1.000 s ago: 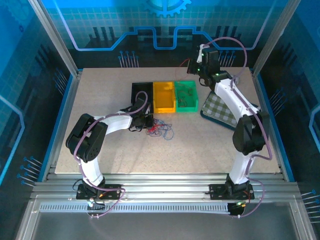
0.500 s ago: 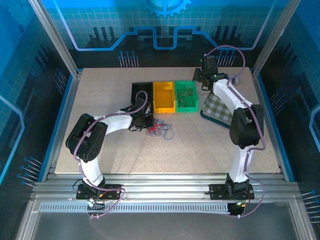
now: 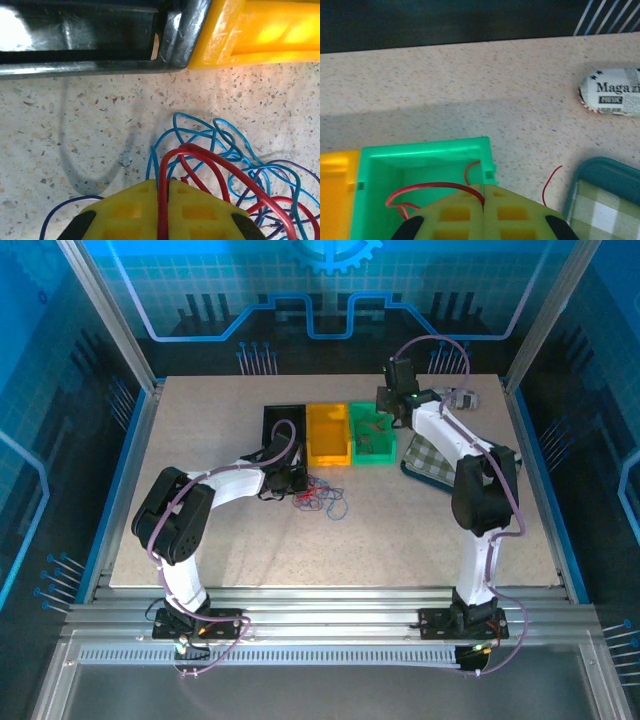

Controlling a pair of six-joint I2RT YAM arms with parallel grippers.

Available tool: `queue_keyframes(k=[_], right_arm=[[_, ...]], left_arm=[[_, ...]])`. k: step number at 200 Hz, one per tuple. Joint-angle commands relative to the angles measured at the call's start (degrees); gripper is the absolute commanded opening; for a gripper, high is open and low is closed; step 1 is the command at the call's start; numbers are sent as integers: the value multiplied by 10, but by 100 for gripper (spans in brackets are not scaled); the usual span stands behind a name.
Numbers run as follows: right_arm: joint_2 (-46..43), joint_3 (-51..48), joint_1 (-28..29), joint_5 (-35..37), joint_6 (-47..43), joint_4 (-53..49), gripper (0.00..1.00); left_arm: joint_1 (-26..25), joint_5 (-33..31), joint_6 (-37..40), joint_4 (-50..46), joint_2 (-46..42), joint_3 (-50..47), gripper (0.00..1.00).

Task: Untangle the cables

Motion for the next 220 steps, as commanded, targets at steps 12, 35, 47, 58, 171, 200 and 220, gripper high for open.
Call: queue_keyframes(k=[12, 35, 47, 58, 171, 200, 220], right_arm=[[-83, -10, -1, -21, -16, 59, 1], [-125, -24, 4, -50, -22, 91, 1], [-142, -32, 6, -78, -24, 108, 1], [-153, -37, 6, -99, -20, 120, 1], [-75, -52, -26, -224, 137, 141, 1], [-53, -57, -43, -188, 142, 126, 0], [-47, -61, -56, -161, 140, 114, 0]], left_arm=[[-1, -2, 0, -14, 3, 13, 0], [-1, 0, 0, -10, 4, 12, 0], [-1, 2, 0, -8, 7, 14, 0], [-1, 3, 1, -7, 9, 16, 0], [-1, 0, 2, -8, 5, 12, 0], [-2, -4, 2, -9, 2, 9, 0], [-2, -6, 2, -9, 1, 8, 0]])
